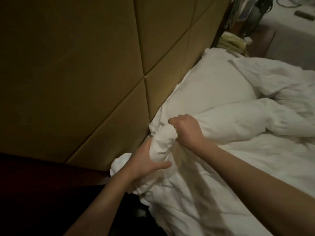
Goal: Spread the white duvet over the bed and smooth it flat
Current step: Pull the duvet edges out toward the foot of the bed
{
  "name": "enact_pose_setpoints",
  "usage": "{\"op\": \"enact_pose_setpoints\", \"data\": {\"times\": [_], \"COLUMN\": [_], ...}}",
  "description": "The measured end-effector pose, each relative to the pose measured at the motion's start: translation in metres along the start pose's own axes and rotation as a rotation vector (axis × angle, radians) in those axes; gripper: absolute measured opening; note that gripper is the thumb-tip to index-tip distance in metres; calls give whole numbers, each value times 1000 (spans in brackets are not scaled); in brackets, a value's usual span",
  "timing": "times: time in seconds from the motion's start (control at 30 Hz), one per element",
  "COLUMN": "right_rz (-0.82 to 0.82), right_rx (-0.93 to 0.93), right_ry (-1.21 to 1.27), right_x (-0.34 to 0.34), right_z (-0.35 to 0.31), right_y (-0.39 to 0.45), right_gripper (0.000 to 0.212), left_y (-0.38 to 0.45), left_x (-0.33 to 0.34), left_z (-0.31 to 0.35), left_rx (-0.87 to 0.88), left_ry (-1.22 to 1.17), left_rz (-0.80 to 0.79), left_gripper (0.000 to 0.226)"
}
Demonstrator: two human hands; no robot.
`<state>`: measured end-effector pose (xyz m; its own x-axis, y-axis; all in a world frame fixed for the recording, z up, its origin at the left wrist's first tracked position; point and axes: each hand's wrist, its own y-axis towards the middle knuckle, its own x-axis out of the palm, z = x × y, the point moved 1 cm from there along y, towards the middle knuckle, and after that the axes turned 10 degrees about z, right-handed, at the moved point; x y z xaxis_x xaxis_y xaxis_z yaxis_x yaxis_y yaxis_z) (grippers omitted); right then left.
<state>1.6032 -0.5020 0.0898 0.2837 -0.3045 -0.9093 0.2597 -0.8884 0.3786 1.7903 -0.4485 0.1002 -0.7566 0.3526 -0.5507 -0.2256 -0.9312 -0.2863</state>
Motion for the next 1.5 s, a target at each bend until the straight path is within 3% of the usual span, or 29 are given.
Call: {"op": "enact_pose_setpoints", "data": {"times": [0.07,0.13,0.17,0.27,0.33,0.4,0.47,0.57,0.63,0.67,0.7,0.77,0.87,0.97,1.07,1.17,1.23,1.37,1.43,1.5], "right_rz": [-36,-280,-406,-670,-823,-948,-873,-339,112,235,244,86,-231,-306,-248,-176,-412,-995,-1052,-872], "right_rx": [-106,-138,-119,232,323,170,99,182,118,103,83,44,55,-55,-34,245,402,313,261,317], "right_ry": [21,94,122,233,71,-183,-287,-190,-134,-102,-63,-48,-30,69,98,-5,-120,-301,-281,-269], "right_x": [9,16,14,-4,-17,-17,-20,-45,-53,-50,-40,0,46,60,48,28,22,27,27,11], "right_z": [6,19,31,88,130,150,150,145,141,138,138,149,167,180,219,290,339,378,372,367], "right_y": [2,-3,-5,4,17,28,48,97,114,116,114,101,87,80,83,90,87,71,71,96], "right_gripper": [30,29,40,63,67,56,27,8,25,32,34,31,22,30,47,49,56,65,58,42], "left_y": [22,46,55,70,73,74,73,72,70,74,79,94,131,182,238,275,285,282,281,282], "left_x": [7,11,10,-1,-4,-2,1,6,15,20,26,38,63,85,102,108,102,94,89,85], "left_z": [19,21,14,9,8,7,2,-6,1,4,8,14,28,63,89,86,82,79,84,85], "left_rx": [-46,-110,-122,-24,66,131,165,69,17,6,-73,-191,-23,81,140,86,122,157,161,109], "left_ry": [-169,-35,61,194,275,292,296,327,323,299,252,328,412,301,330,434,480,450,427,364], "left_rz": [63,101,102,166,217,269,315,458,518,524,494,399,379,325,217,100,178,233,246,269], "left_gripper": [63,44,35,15,12,15,23,36,32,28,25,33,69,85,79,57,30,15,14,12]}}
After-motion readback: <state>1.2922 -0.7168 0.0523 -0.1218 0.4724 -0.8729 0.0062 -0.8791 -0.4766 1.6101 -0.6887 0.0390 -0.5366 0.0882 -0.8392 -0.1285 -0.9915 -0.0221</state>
